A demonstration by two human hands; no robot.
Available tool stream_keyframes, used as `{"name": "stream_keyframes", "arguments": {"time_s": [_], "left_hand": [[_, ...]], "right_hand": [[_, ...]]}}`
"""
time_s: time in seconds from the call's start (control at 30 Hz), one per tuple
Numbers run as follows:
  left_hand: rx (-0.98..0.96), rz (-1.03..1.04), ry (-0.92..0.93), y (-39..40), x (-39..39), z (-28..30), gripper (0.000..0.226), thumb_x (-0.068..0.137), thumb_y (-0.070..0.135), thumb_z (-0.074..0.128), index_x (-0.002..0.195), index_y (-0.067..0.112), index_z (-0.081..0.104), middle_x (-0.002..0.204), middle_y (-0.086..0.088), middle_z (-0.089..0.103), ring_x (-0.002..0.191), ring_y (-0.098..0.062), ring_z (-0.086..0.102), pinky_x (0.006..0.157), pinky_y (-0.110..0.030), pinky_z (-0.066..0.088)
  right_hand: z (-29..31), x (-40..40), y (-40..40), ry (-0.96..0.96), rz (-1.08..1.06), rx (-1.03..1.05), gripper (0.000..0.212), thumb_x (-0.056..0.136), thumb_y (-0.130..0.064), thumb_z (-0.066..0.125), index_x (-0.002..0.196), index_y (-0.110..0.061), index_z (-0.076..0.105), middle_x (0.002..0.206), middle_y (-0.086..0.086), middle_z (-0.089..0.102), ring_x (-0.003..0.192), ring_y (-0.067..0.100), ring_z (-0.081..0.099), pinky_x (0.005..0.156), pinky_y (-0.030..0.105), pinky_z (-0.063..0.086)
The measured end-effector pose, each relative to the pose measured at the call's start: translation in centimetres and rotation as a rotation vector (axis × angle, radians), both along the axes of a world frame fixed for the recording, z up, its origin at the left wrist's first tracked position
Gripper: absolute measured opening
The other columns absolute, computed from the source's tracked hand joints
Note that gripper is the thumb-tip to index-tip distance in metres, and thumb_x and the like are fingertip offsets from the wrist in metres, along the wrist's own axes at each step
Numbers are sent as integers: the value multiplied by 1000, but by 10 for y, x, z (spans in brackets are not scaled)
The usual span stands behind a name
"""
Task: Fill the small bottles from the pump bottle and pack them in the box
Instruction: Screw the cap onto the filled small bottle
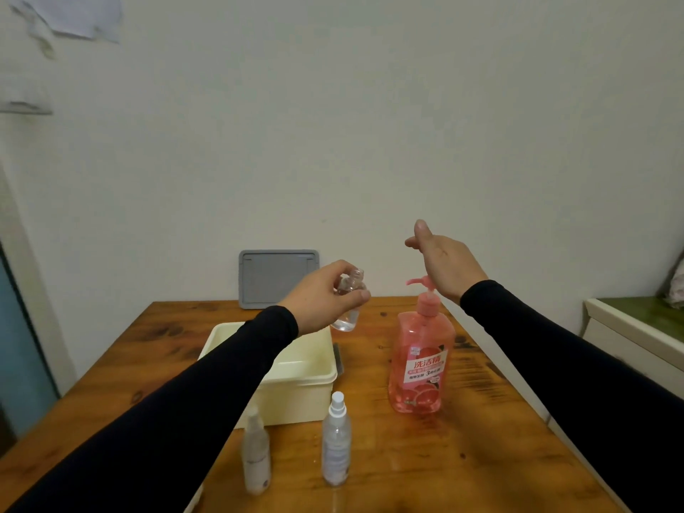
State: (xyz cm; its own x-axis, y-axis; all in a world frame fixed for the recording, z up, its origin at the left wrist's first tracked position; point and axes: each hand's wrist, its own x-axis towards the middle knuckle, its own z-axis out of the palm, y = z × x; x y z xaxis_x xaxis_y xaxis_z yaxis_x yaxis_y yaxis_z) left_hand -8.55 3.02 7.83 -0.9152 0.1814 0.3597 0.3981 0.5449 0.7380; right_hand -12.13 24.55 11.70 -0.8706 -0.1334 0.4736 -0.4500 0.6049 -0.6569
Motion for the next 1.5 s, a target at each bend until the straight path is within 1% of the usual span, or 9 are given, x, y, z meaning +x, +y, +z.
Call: {"name": "stream_keyframes", "arguments": {"time_s": [0.1, 0.2, 0.37, 0.53, 0.63, 0.87, 1.0, 1.17, 1.5], "left_hand": [[35, 18, -18, -12, 14, 1, 33, 84, 39, 68, 113, 30, 55, 103, 5, 66, 94, -9, 63, 88, -33, 51], [62, 46, -10, -27, 30, 0, 32, 83, 38, 69, 112, 31, 56, 100, 8, 67, 93, -8, 64, 86, -31, 51], [42, 134, -2, -59, 57, -5, 40, 83, 44, 67, 117, 29, 54, 102, 13, 65, 92, -4, 62, 85, -29, 50], [55, 202, -12, -98, 85, -17, 34, 82, 46, 66, 112, 33, 55, 100, 10, 67, 89, -5, 65, 81, -30, 54], [48, 266, 3, -123, 107, -24, 27, 80, 50, 67, 103, 44, 53, 94, 18, 65, 82, 9, 62, 64, -10, 48], [51, 405, 28, -175, 146, -34, 25, 79, 48, 69, 99, 45, 54, 98, 19, 64, 88, 0, 63, 71, -19, 51], [35, 442, -16, -191, 163, -42, 39, 82, 42, 70, 116, 33, 52, 109, 7, 61, 96, -14, 61, 75, -39, 58], [60, 446, -62, -202, 178, -55, 43, 82, 37, 71, 119, 25, 54, 110, 5, 63, 101, -13, 60, 88, -38, 52], [51, 465, -122, -213, 180, -75, 40, 80, 43, 70, 115, 35, 52, 109, 9, 62, 98, -11, 60, 86, -36, 53]], "right_hand": [[0, 12, -7, 1, 38, -15, 70, 96, -63, 16, 122, -16, 61, 131, 3, 58, 96, 14, 57, 82, 27, 50], [-1, 28, -18, 8, 70, 9, 69, 96, -61, 16, 122, -16, 62, 130, 3, 59, 116, 17, 54, 101, 42, 43], [-13, 54, -44, 8, 142, 76, 67, 97, -58, 16, 126, -17, 60, 132, 3, 58, 121, 17, 50, 103, 32, 34], [-33, 76, -80, 18, 256, 217, 61, 96, -58, 23, 117, -17, 64, 117, 3, 64, 98, 12, 53, 74, 11, 32], [-47, 90, -108, 59, 323, 316, 59, 92, -63, 31, 119, -21, 64, 115, -2, 64, 106, 11, 55, 78, 17, 36], [-78, 123, -173, 176, 493, 520, 49, 91, -56, 46, 131, -29, 55, 131, -9, 57, 120, 10, 49, 93, 21, 35], [-106, 136, -206, 144, 609, 652, 44, 92, -46, 51, 133, -29, 54, 132, -5, 56, 117, 14, 51, 96, 26, 39], [-140, 138, -229, 106, 705, 873, 44, 93, -33, 54, 136, -27, 50, 133, 0, 53, 117, 19, 50, 98, 30, 42], [-177, 138, -243, 183, 799, 1224, 34, 91, -14, 59, 124, -21, 59, 125, 5, 53, 111, 26, 52, 92, 37, 46]]}}
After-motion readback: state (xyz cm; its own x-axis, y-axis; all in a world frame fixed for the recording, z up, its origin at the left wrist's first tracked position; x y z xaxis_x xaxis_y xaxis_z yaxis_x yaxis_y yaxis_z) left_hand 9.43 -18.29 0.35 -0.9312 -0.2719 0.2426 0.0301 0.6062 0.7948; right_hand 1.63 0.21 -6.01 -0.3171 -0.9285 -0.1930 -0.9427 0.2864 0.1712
